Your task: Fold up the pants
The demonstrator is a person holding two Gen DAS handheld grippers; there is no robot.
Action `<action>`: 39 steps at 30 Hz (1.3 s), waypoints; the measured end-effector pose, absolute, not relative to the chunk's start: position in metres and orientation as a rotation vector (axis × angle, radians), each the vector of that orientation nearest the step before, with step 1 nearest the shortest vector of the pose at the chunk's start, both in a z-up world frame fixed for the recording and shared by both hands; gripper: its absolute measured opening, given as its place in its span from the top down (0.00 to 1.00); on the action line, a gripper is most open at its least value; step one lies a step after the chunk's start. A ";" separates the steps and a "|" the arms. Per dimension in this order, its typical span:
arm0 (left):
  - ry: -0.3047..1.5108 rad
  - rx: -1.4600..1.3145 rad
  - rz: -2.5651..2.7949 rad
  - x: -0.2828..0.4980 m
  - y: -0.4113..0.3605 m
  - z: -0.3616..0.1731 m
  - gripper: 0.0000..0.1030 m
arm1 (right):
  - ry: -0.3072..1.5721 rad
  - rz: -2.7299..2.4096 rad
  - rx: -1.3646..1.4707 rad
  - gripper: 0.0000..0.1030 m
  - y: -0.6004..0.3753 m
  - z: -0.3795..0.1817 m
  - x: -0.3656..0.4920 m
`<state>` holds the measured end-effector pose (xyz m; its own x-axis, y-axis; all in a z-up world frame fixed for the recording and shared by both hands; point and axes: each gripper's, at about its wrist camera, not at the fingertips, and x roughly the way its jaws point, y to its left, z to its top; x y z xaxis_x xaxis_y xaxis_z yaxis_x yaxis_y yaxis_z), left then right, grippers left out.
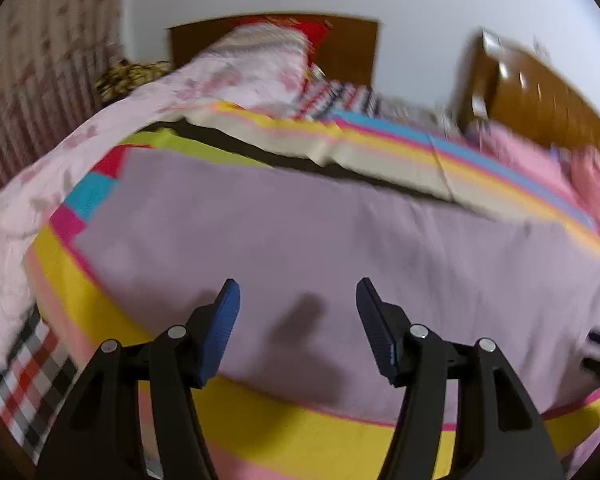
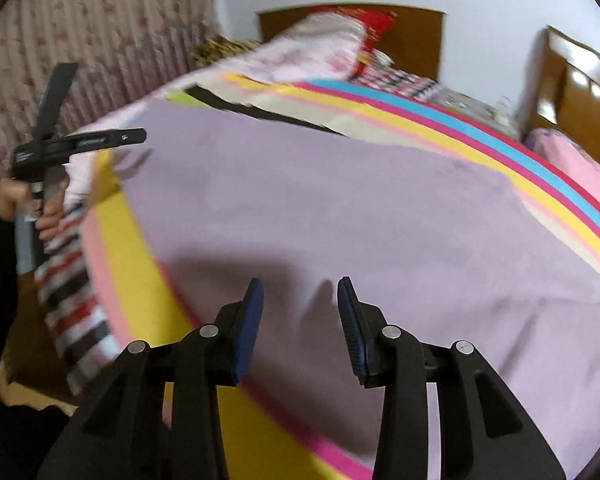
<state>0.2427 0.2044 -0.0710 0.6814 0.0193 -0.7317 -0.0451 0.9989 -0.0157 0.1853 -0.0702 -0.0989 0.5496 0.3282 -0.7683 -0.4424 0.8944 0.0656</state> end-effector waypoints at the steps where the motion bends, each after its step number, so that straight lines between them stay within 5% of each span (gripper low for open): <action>1: 0.865 -0.013 0.032 0.251 0.195 -0.084 0.41 | 0.887 0.450 -0.144 0.62 -0.065 -0.100 0.187; 4: 0.854 0.022 0.106 0.256 0.193 -0.104 0.25 | 0.945 0.451 -0.221 0.54 -0.054 -0.116 0.176; 7: 0.915 -0.072 0.078 0.266 0.209 -0.105 0.22 | 0.964 0.442 -0.150 0.58 -0.082 -0.107 0.161; 10: 0.927 -0.048 0.082 0.277 0.214 -0.108 0.08 | 0.970 0.445 -0.100 0.58 -0.104 -0.101 0.149; 16: 0.934 -0.071 0.089 0.276 0.217 -0.111 0.06 | 0.987 0.467 -0.084 0.55 -0.122 -0.087 0.131; 20: 0.855 0.022 0.167 0.247 0.183 -0.088 0.18 | 0.834 0.364 0.048 0.53 -0.175 -0.056 0.119; 24: 0.762 0.062 -0.038 0.223 0.117 -0.057 0.16 | 0.809 0.149 0.085 0.39 -0.244 -0.053 0.117; 30: 0.858 0.251 -0.145 0.220 0.045 -0.089 0.16 | 0.904 -0.017 0.121 0.34 -0.310 -0.086 0.101; 33: 0.868 0.210 -0.094 0.227 0.054 -0.107 0.03 | 0.840 0.051 0.130 0.34 -0.319 -0.096 0.082; 39: 0.915 0.154 -0.042 0.242 0.056 -0.091 0.08 | 0.813 0.067 0.175 0.32 -0.327 -0.082 0.085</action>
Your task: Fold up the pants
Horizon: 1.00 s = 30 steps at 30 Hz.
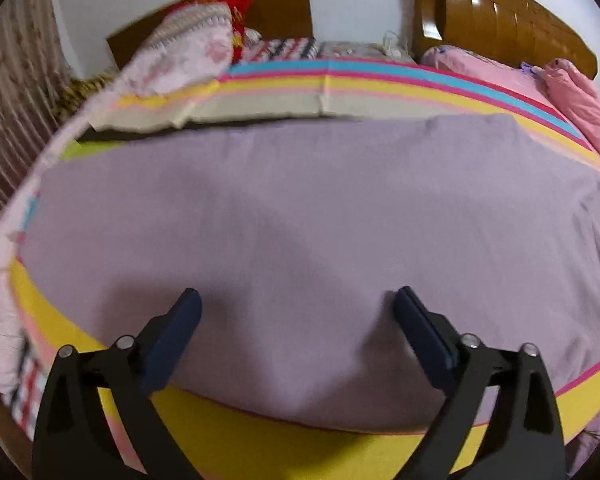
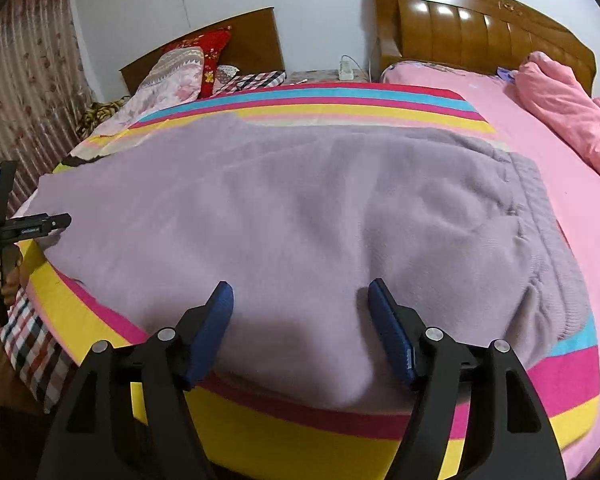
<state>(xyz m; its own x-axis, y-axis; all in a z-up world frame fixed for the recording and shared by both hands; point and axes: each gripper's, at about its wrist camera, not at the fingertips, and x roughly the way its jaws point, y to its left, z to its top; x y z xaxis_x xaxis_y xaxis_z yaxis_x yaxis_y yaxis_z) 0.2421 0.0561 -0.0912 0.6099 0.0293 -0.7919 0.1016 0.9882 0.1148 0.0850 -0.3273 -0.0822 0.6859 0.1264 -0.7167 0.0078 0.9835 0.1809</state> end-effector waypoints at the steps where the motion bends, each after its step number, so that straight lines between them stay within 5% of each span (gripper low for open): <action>1: 0.890 0.148 -0.060 0.238 0.049 -0.083 0.08 | 0.783 0.063 0.198 0.28 -0.333 -0.074 0.082; 7: 0.818 0.125 -0.222 0.246 -0.020 -0.054 0.06 | 0.702 -0.018 0.159 0.15 -0.354 -0.040 0.121; 15: 0.822 0.295 -0.163 0.288 -0.099 -0.072 0.02 | 0.991 -0.151 -0.088 0.14 -0.345 -0.084 0.221; 18: 0.970 0.341 -0.145 0.299 -0.100 -0.107 0.01 | 0.972 -0.125 0.042 0.11 -0.372 -0.106 0.203; 21: 0.960 0.139 -0.193 0.300 -0.072 -0.115 0.01 | 0.953 -0.083 0.131 0.11 -0.388 -0.103 0.196; 30: 0.947 0.137 -0.213 0.306 -0.072 -0.119 0.01 | 0.959 -0.124 0.105 0.07 -0.380 -0.107 0.204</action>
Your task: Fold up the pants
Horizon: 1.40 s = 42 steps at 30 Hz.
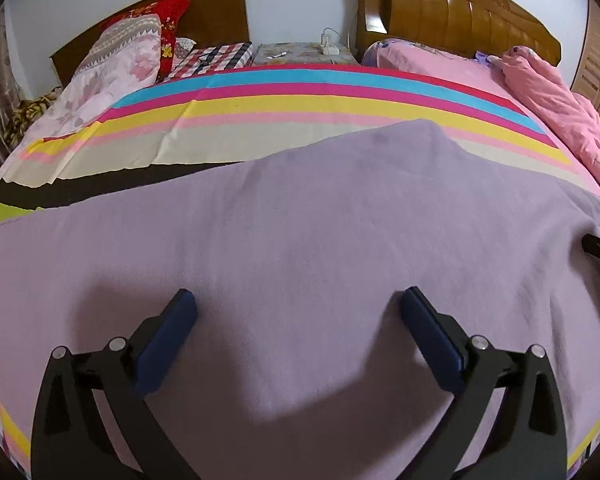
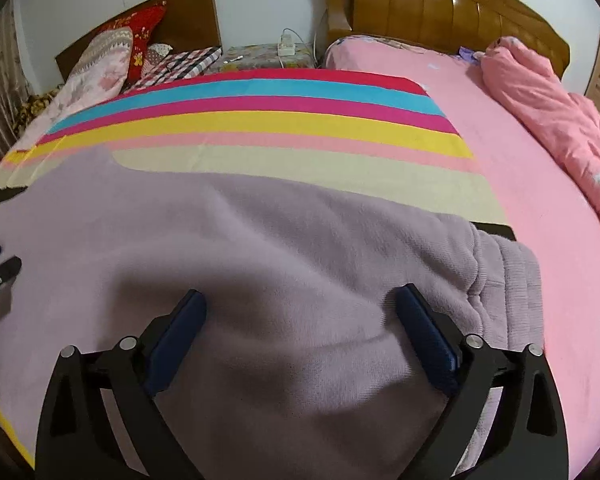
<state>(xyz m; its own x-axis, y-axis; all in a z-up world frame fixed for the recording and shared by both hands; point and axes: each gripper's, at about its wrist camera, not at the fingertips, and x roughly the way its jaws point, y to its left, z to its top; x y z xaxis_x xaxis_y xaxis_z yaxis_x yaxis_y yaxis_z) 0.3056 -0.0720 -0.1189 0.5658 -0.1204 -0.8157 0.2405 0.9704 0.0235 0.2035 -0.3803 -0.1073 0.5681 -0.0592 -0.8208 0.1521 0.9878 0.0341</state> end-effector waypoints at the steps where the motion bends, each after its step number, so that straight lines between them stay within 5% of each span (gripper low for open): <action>1: 0.946 0.137 -0.216 0.306 -0.071 -0.119 0.01 | 0.958 -0.124 0.106 0.07 -0.382 -0.107 0.206; 22: 0.892 0.034 -0.267 0.274 -0.021 -0.089 0.02 | 1.015 -0.277 0.048 0.05 -0.364 -0.099 0.210; 29: 0.810 0.068 -0.042 0.264 0.079 -0.066 0.02 | 0.842 -0.159 0.127 0.05 -0.252 -0.066 0.194; 42: 0.897 -0.007 0.233 0.258 0.199 -0.087 0.02 | 0.914 0.290 -0.077 0.05 -0.047 -0.078 0.247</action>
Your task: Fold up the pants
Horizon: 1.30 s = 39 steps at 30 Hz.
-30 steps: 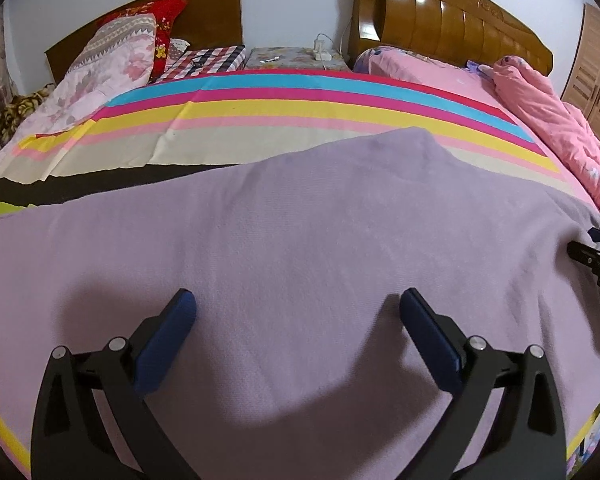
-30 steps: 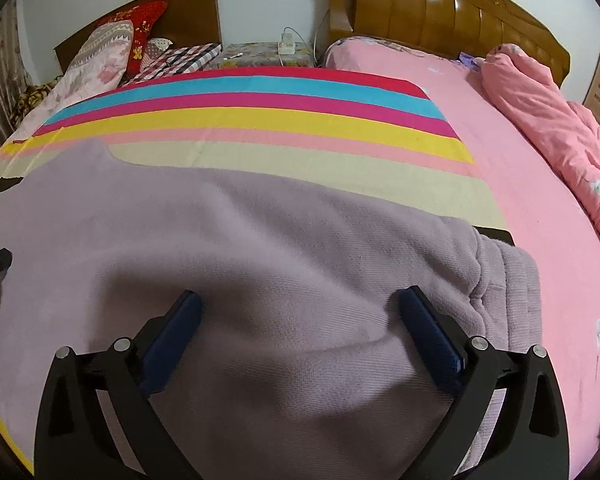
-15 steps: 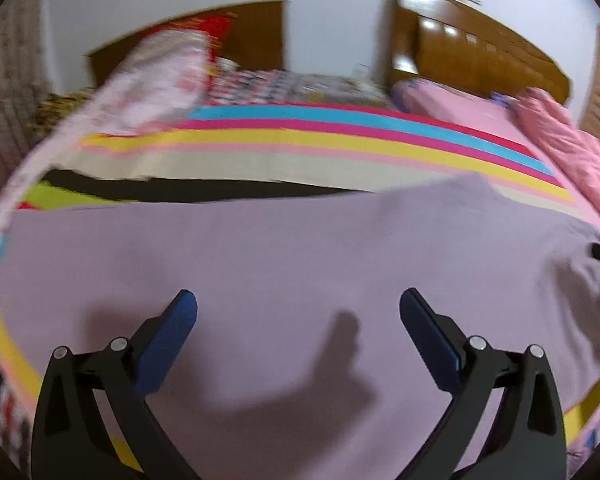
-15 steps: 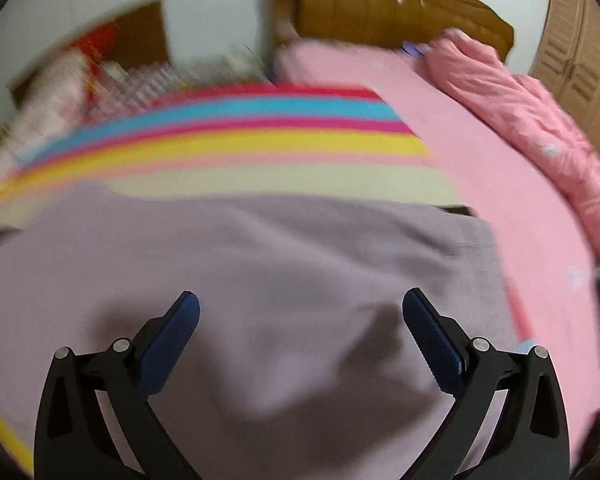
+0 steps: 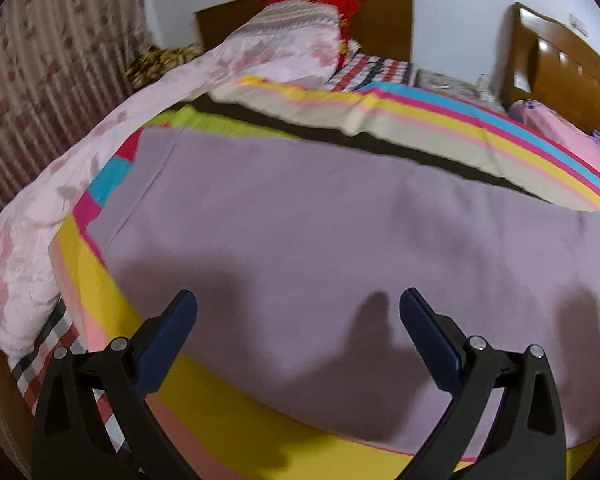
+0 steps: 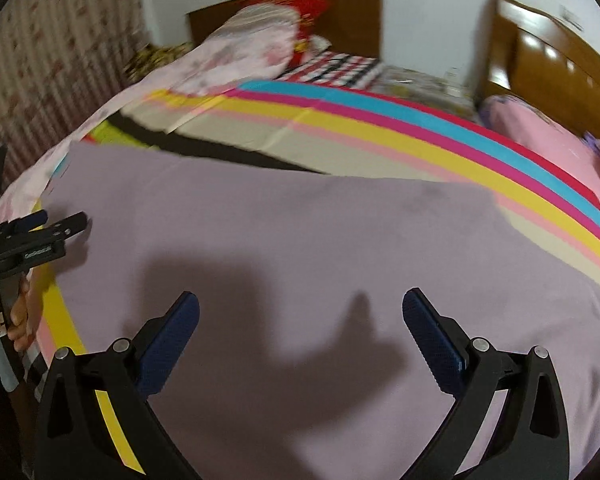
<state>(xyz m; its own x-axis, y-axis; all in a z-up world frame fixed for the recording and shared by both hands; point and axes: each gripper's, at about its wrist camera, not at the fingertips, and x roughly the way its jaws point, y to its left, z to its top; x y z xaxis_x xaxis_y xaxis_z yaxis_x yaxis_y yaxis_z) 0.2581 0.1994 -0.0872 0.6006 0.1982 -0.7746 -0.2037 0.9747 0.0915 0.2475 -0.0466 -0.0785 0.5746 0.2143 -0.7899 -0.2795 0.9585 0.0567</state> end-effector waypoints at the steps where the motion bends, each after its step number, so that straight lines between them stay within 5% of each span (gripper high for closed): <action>1: 0.903 -0.010 0.246 0.257 0.204 -0.089 0.02 | 0.914 0.309 -0.079 0.05 -0.037 -0.079 0.250; 33: 0.912 -0.141 0.189 0.259 0.235 -0.103 0.02 | 1.120 0.271 -0.145 0.04 -0.066 -0.103 0.233; 39: 0.701 -0.643 0.133 0.202 0.334 -0.082 0.02 | 0.921 0.387 -0.081 0.04 -0.053 -0.059 0.246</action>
